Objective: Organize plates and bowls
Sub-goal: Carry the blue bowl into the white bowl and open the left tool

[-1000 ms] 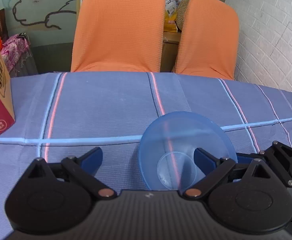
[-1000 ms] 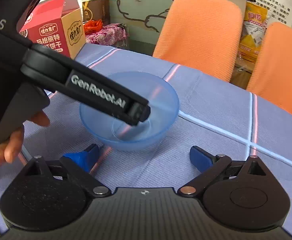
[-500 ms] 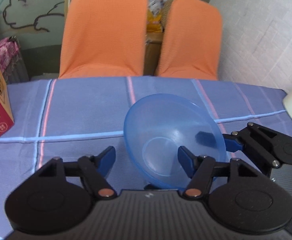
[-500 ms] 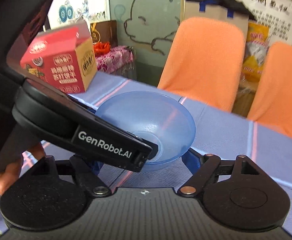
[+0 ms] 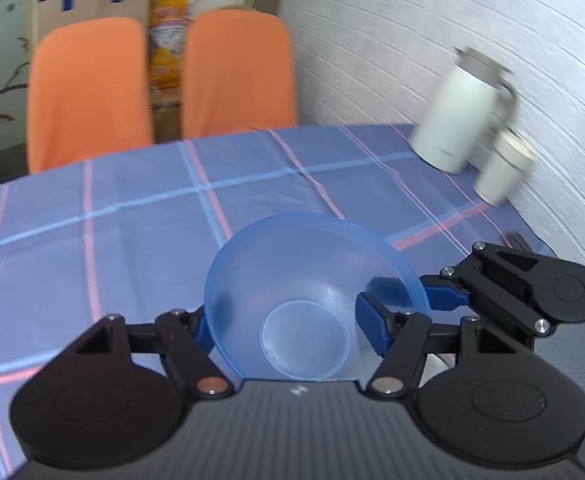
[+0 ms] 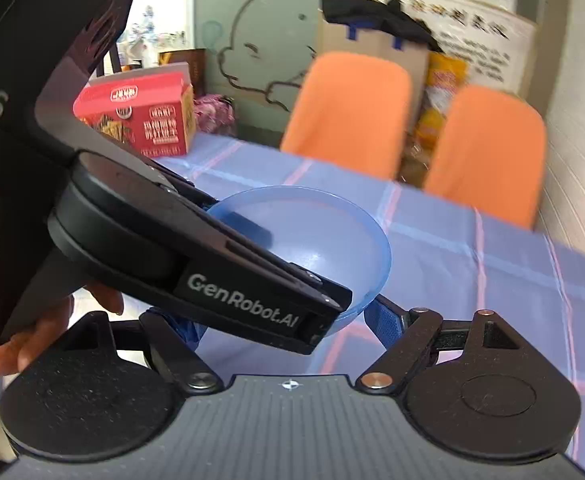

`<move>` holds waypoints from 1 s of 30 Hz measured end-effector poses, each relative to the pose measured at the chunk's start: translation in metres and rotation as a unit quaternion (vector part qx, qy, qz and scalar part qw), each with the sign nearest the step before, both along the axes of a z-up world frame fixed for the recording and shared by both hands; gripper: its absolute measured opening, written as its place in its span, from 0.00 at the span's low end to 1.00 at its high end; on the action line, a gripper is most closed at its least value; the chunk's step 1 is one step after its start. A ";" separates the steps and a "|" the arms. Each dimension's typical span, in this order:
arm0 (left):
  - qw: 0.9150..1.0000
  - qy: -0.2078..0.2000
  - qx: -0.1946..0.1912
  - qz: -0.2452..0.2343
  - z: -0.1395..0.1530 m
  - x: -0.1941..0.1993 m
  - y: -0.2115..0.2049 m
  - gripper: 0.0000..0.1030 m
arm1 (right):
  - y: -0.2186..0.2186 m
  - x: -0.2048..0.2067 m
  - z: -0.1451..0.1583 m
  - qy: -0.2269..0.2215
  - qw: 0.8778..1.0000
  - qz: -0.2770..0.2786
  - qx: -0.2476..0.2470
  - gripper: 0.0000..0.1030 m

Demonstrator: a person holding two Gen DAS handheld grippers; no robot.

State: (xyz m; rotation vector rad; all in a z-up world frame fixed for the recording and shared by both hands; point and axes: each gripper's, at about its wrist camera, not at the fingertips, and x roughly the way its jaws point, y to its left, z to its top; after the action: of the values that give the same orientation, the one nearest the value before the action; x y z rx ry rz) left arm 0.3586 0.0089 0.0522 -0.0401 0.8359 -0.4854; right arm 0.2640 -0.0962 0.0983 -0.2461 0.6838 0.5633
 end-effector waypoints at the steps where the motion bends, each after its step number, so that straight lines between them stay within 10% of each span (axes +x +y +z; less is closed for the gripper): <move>1: 1.000 0.001 0.001 -0.012 -0.003 -0.009 -0.010 0.65 | -0.008 -0.010 -0.002 0.004 1.000 -0.006 -0.003 0.68; 13: 0.998 0.026 0.048 -0.038 -0.057 -0.044 -0.061 0.73 | -0.048 -0.035 -0.047 0.028 0.999 -0.035 -0.010 0.68; 30: 0.998 -0.012 -0.055 -0.017 -0.029 -0.099 -0.003 0.92 | -0.101 -0.104 -0.064 0.010 0.985 -0.111 0.134 0.69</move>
State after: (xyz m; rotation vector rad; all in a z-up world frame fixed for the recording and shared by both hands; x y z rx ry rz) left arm 0.2592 0.0055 0.0227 -0.1219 0.7858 -0.5622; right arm 0.1597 -0.1970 0.0343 0.0863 0.6385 0.4384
